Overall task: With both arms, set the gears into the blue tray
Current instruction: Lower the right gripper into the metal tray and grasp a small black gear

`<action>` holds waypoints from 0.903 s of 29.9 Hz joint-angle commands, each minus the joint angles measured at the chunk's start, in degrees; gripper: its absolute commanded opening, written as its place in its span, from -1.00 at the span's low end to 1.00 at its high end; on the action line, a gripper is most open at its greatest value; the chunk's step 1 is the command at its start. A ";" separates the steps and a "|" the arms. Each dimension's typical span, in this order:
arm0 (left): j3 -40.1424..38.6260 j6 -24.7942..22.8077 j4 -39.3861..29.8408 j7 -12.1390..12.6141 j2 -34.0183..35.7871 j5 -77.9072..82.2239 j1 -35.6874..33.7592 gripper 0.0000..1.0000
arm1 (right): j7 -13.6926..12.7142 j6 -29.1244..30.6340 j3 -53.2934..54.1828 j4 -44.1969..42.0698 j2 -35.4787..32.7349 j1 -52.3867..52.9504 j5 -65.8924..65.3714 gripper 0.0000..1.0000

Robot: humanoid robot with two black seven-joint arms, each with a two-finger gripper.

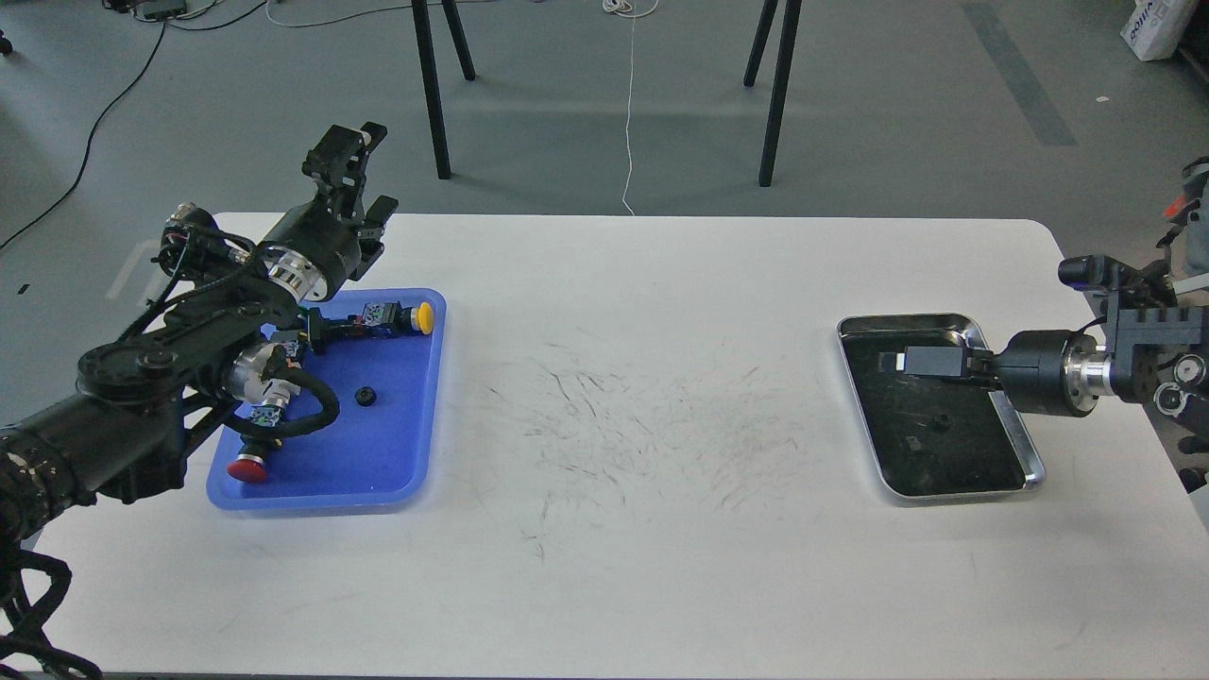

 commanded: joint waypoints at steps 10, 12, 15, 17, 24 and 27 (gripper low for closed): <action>-0.01 -1.74 0.70 0.00 0.22 0.27 1.76 0.99 | -0.01 0.13 -4.25 -1.61 2.92 3.24 -18.52 0.97; -0.01 -1.83 0.70 0.00 0.22 0.36 1.94 0.99 | -0.01 0.13 -5.22 -2.05 3.53 3.24 -18.97 0.97; -0.01 -1.83 0.70 0.00 0.30 0.54 2.82 0.99 | -0.01 0.30 -6.97 -4.95 5.46 3.33 -19.24 0.97; -0.01 -1.83 0.79 0.00 0.31 0.62 2.82 0.99 | -0.01 0.30 -9.07 -6.36 6.61 3.76 -19.24 0.96; -0.01 -1.83 0.79 0.00 0.31 0.62 2.82 0.99 | -0.01 0.13 -11.64 -6.72 7.05 4.91 -19.15 0.95; -0.01 -1.83 0.79 0.00 0.31 0.71 2.82 0.99 | -0.01 0.13 -11.64 -6.80 7.40 4.91 -19.15 0.93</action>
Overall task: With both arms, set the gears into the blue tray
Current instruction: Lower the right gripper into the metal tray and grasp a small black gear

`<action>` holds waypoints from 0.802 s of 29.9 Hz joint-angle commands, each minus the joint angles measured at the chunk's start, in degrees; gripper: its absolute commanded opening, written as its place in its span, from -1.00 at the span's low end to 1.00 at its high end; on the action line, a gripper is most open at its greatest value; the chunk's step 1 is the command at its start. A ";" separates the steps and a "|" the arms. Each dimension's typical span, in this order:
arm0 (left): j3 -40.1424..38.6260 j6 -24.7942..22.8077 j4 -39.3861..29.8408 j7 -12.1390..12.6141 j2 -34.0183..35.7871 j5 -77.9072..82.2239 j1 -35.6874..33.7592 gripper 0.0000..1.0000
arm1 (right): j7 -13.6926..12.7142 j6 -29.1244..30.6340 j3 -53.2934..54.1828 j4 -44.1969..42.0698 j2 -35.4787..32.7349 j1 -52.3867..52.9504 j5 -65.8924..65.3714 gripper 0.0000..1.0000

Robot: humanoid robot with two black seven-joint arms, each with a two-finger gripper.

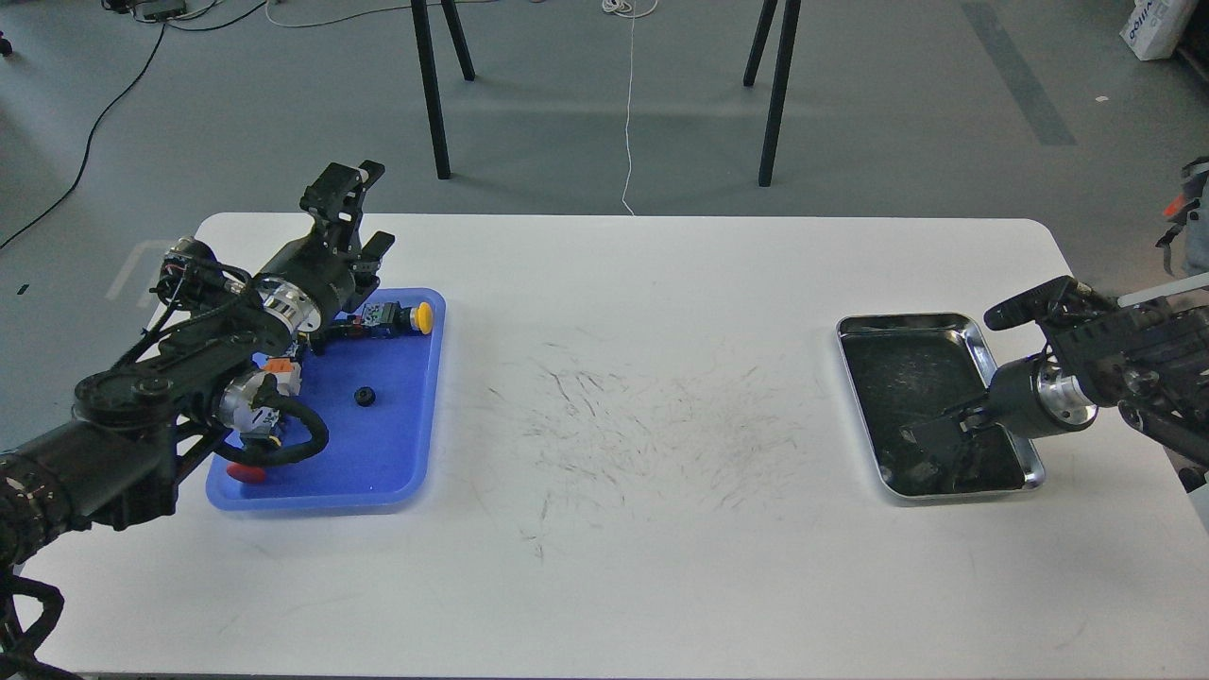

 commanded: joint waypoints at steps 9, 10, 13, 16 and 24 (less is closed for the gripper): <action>0.08 0.01 -0.01 0.00 0.16 0.09 0.01 0.99 | -0.01 -1.34 0.07 -1.05 0.53 0.11 0.01 0.63; 0.08 0.01 -0.01 0.00 0.16 0.09 0.09 0.99 | -0.01 -1.43 0.15 -1.22 0.53 0.11 0.01 0.56; 0.08 0.01 -0.01 0.00 0.16 0.09 0.01 0.99 | -0.01 -1.35 0.06 -1.40 0.53 0.02 0.10 0.40; 0.17 0.01 -0.01 0.00 0.16 0.26 0.09 0.99 | -0.01 -1.17 -0.29 -1.40 0.53 -0.15 0.10 0.24; 0.43 0.01 0.08 0.00 0.24 0.26 0.09 0.99 | -0.01 -0.91 -0.37 -1.22 0.44 -0.77 0.27 0.15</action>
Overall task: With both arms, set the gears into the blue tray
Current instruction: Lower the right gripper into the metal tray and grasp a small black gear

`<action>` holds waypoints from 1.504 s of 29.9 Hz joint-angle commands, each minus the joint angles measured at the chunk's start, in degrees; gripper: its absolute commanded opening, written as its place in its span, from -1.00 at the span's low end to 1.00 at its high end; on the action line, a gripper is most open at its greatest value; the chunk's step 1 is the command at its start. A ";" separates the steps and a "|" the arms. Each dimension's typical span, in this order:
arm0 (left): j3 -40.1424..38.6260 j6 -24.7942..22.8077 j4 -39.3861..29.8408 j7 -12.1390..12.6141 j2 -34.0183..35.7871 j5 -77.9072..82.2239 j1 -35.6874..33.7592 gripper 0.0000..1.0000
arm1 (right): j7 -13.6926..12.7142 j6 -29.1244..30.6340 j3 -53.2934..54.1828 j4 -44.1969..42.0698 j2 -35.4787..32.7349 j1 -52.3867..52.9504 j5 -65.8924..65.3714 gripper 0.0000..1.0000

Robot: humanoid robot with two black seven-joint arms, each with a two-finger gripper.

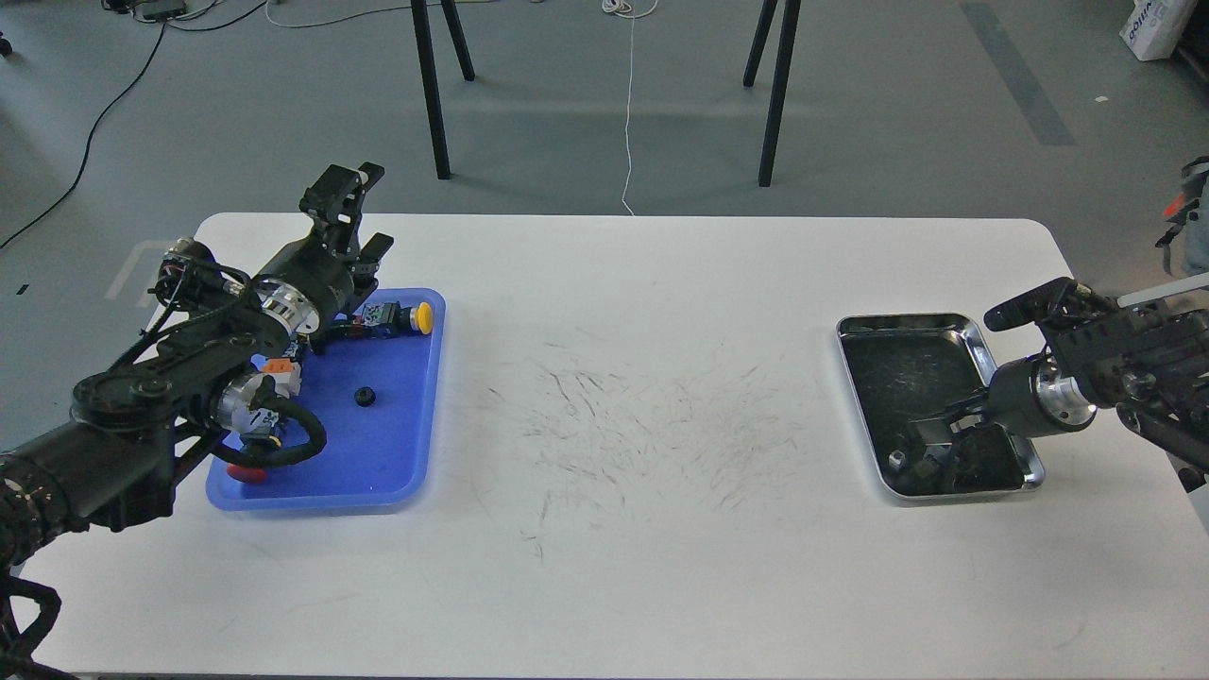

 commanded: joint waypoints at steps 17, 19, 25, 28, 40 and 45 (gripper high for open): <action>0.14 0.01 0.79 0.00 0.11 0.08 0.11 0.99 | 0.01 0.30 -0.28 0.36 -0.17 -0.34 0.17 -0.23; 0.14 -0.08 1.23 0.00 0.02 0.08 0.11 0.99 | 0.01 0.30 -0.28 0.54 -0.17 -0.26 0.17 -0.24; 0.14 -0.87 1.49 0.00 0.02 0.08 0.11 0.99 | 0.01 0.21 -0.19 0.63 -0.17 -0.34 0.17 -0.48; 0.14 -0.96 2.02 0.00 0.02 -0.01 0.11 0.99 | 0.01 0.21 -0.11 0.72 -0.08 -0.26 0.17 -0.60; 0.14 -1.05 2.20 0.00 0.02 0.08 0.11 0.99 | 0.01 0.21 0.86 4.40 -3.23 3.43 0.96 -0.68; 0.14 -1.22 2.20 0.00 -0.24 0.08 0.11 0.99 | 0.01 0.21 1.12 7.31 -6.49 6.15 1.14 -0.68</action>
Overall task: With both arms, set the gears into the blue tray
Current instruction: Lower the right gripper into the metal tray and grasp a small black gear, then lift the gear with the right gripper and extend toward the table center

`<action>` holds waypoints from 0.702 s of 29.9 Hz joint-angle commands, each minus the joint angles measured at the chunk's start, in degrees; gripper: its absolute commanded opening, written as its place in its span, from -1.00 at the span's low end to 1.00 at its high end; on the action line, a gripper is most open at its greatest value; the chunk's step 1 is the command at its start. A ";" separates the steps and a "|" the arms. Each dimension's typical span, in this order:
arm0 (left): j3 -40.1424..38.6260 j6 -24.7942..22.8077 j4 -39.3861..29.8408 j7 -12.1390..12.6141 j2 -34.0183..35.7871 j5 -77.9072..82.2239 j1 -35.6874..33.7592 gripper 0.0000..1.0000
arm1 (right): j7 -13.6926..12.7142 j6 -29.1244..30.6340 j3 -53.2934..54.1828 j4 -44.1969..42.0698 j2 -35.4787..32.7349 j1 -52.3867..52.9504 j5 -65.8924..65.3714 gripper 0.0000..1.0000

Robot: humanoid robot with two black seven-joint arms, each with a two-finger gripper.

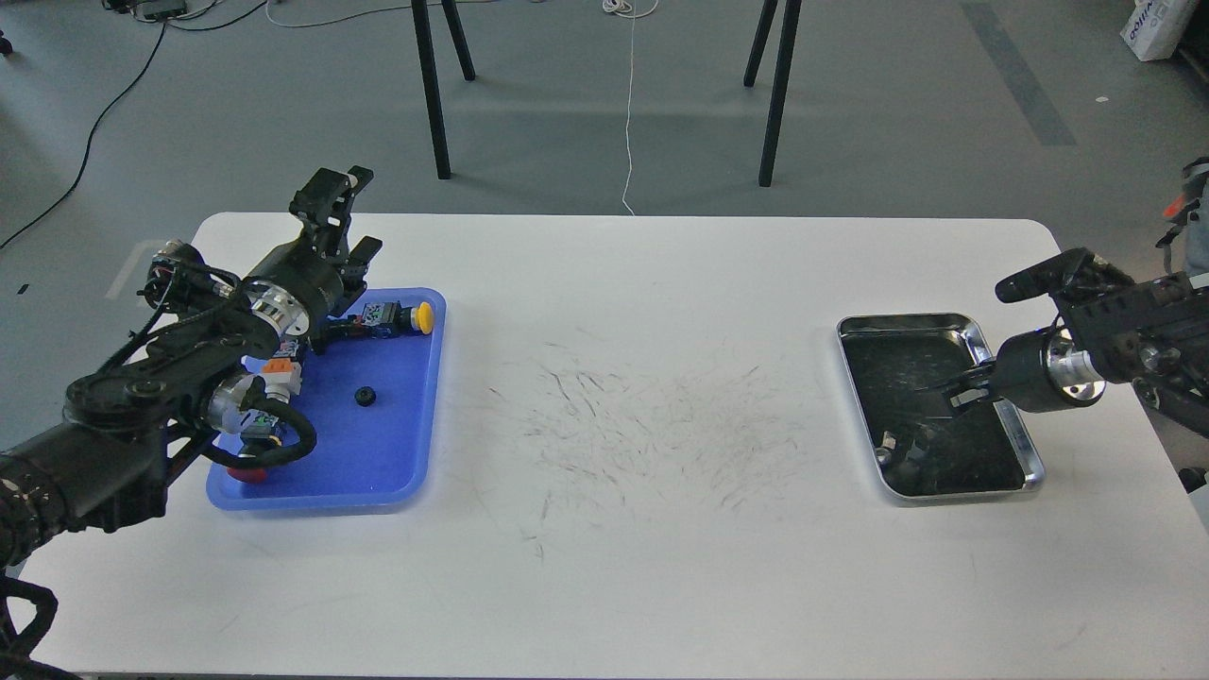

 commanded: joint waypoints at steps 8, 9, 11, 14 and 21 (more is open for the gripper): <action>0.00 -0.14 0.00 0.00 -0.47 -0.08 0.00 0.99 | 0.00 0.10 1.69 1.27 -2.93 2.54 11.17 -0.70; 0.00 -0.14 0.00 0.00 -0.47 0.00 0.00 0.99 | 0.00 0.10 1.78 1.27 -2.67 2.54 12.05 -0.72; 0.00 -0.05 0.00 0.00 -0.47 0.00 0.00 0.99 | 0.00 0.09 1.78 1.36 -2.41 2.36 13.98 -0.75; 0.00 -0.05 0.00 0.00 -0.38 0.00 -0.09 0.99 | 0.00 0.10 1.78 1.53 -1.71 2.10 17.24 -0.77; 0.00 -0.14 0.00 0.00 0.06 0.01 -0.09 0.99 | 0.00 0.09 1.78 1.62 1.46 1.66 21.63 -0.80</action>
